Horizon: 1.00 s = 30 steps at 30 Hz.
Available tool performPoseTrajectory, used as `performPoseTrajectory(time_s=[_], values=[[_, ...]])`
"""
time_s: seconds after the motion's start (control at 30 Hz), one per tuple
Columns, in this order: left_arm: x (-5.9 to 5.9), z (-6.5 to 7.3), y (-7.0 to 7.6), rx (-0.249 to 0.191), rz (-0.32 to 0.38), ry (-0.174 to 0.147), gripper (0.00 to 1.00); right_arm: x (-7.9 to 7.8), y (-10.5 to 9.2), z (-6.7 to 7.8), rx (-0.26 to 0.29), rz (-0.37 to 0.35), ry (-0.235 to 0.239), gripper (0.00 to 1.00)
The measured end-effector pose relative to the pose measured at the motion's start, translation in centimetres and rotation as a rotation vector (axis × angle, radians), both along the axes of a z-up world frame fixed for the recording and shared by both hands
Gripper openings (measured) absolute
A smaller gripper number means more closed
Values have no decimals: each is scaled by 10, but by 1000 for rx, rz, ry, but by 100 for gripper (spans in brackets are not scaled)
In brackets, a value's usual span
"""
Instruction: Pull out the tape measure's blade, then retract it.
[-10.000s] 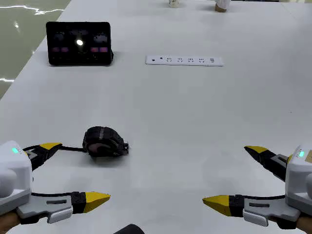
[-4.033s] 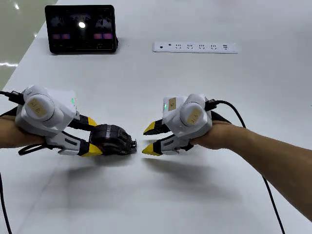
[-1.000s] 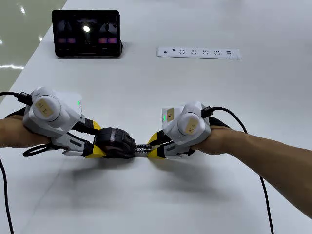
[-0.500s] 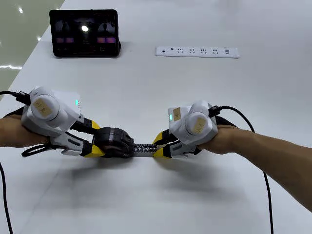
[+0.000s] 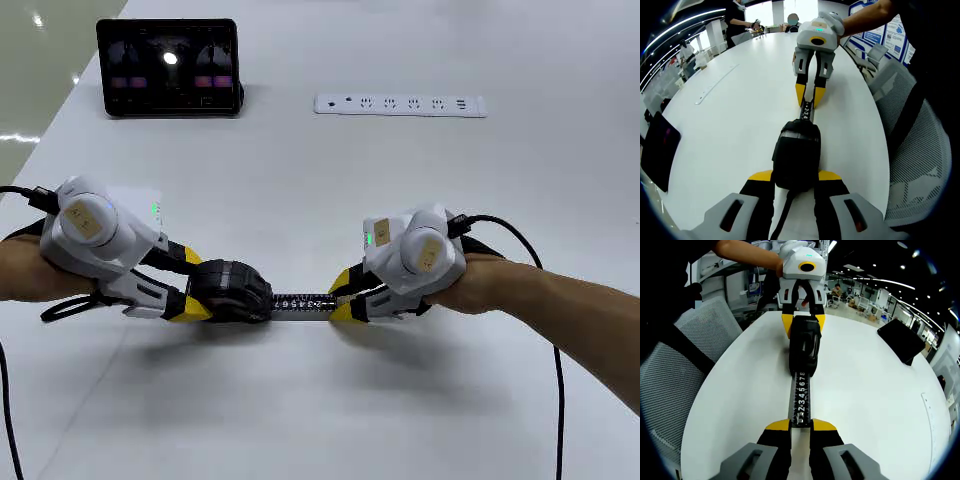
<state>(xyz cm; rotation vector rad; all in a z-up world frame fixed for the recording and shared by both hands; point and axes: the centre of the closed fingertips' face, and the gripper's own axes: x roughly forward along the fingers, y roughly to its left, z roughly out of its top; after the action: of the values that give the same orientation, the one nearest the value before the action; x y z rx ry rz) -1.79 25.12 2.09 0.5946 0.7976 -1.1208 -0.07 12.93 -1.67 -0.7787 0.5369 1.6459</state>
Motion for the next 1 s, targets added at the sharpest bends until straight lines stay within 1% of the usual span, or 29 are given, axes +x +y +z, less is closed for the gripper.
performPoseTrajectory(time_s=[0.47, 0.6, 1.0], values=[[0, 0, -1, 3, 0, 0, 24, 3, -23, 1, -14, -10, 1, 10], [0, 0, -1, 2, -1, 1, 24, 5, -30, 1, -19, -21, 9, 10], [0, 0, -1, -3, 4, 6, 24, 7, -49, 3, -27, -40, 12, 10]])
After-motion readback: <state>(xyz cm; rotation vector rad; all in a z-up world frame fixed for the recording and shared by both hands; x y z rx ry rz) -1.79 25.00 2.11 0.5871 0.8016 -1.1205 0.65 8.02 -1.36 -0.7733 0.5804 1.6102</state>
